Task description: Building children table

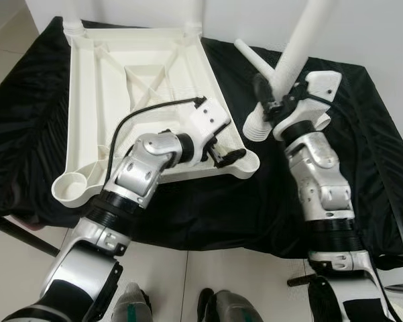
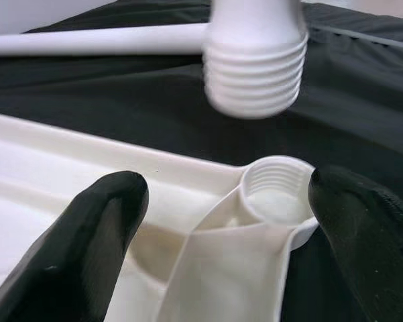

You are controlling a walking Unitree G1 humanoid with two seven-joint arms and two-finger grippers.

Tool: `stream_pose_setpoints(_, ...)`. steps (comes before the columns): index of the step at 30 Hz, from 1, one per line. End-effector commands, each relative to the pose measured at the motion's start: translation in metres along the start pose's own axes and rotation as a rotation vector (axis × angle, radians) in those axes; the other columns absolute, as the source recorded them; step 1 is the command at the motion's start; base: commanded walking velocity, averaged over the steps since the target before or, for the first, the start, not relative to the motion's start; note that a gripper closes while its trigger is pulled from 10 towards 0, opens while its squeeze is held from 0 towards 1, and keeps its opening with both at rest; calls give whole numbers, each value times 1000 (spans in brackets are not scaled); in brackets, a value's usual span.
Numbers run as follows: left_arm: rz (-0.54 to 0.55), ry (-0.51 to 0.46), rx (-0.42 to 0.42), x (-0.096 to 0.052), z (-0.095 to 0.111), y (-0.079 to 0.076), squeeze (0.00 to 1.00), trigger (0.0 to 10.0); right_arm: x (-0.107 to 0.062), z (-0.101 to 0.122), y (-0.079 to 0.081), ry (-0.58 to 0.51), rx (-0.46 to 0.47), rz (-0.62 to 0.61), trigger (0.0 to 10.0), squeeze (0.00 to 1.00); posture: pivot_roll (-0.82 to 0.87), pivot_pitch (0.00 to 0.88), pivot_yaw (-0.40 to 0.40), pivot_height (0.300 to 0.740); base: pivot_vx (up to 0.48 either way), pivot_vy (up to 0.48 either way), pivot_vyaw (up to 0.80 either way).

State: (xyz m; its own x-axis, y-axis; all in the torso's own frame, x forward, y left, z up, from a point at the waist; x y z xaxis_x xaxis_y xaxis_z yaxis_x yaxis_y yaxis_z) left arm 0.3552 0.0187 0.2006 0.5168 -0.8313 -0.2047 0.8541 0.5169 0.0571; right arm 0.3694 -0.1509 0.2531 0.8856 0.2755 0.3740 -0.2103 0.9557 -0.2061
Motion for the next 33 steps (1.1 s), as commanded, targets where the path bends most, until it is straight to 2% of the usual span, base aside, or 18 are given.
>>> stream_pose_setpoints(1,73,-16,-8,-1,5,10,0,10000,1,4,-14,-28,-38,0,10000,0,65,9,-105,740,0,0,0)
stream_pose_setpoints(5,92,-21,-11,-2,7,14,0,10000,0,0,-21,-14,-68,7,10000,0,65,12,-103,740,0,0,0)
stream_pose_setpoints(6,122,-35,-29,-3,9,19,0,10000,-2,-5,-29,8,-95,6,10000,0,64,16,-101,740,0,0,0)
stream_pose_setpoints(10,160,-72,-71,-5,14,27,31,10000,-6,-12,-33,28,-99,17,10000,0,63,21,-96,740,0,0,0)
stream_pose_setpoints(11,169,-89,-114,-5,16,30,1000,10000,-8,-15,-34,35,-96,24,10000,0,63,24,-95,740,0,0,0)
stream_pose_setpoints(13,137,-153,-180,-7,29,27,1000,10000,-12,-20,-31,46,-89,47,10000,0,61,25,-93,740,0,0,0)
stream_pose_setpoints(15,127,-168,-194,-7,33,26,1000,10000,-12,-22,-30,46,-88,57,10000,0,61,25,-93,740,0,0,0)
stream_pose_setpoints(16,112,-216,-219,-8,45,24,1000,10000,-14,-23,-25,36,-66,93,10000,0,66,26,-97,740,0,0,0)
stream_pose_setpoints(17,112,-216,-219,-8,45,24,1000,10000,-14,-23,-25,36,-66,93,10000,0,66,26,-97,740,0,0,0)
stream_pose_setpoints(20,94,-288,-236,-9,63,20,1000,10000,-17,-24,-18,16,-39,145,10000,0,66,27,-98,740,0,0,0)
stream_pose_setpoints(22,50,-384,-210,-14,95,5,1000,10000,-27,-27,-5,11,16,214,10000,0,70,30,-103,740,0,0,0)
stream_pose_setpoints(23,50,-384,-210,-14,95,5,1000,10000,-27,-27,-5,11,16,214,10000,0,70,30,-103,740,0,0,0)
stream_pose_setpoints(24,27,-411,-208,-16,103,0,824,10000,-29,-28,-2,14,23,228,10000,0,68,30,-103,740,0,0,0)
stream_pose_setpoints(26,12,-425,-209,-17,107,-2,824,10000,-30,-29,-1,15,23,235,10000,0,66,29,-104,740,0,0,0)
stream_pose_setpoints(27,-8,-441,-201,-19,113,-7,0,10000,-31,-30,-1,19,25,240,10000,0,64,29,-104,740,0,0,0)
stream_pose_setpoints(28,-8,-441,-201,-19,113,-7,0,10000,-31,-30,-1,19,25,240,10000,0,64,29,-104,740,0,0,0)
stream_pose_setpoints(30,-73,-479,-198,-22,131,-20,0,10000,-32,-31,0,25,22,258,10000,0,61,29,-110,740,0,0,0)
stream_pose_setpoints(33,-106,-491,-183,-23,138,-27,0,10000,-32,-31,1,26,17,271,10000,0,61,29,-111,740,0,0,0)
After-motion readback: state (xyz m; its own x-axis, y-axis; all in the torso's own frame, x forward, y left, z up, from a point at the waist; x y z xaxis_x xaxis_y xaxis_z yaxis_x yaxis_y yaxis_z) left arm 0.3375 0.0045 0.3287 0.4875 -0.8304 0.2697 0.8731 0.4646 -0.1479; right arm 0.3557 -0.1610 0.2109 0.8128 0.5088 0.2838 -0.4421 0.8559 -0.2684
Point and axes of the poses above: a point about 5 cm out from each wrist's last joint towards the gripper, its own x axis pointing out of the wrist towards the gripper, its own z axis along the axis of the wrist's last joint, y = z × x, the point moved 3 cm from there along x, pointing out of the wrist towards the gripper, and after that the axes turned 12 degrees about -x, right-handed, at the moved point
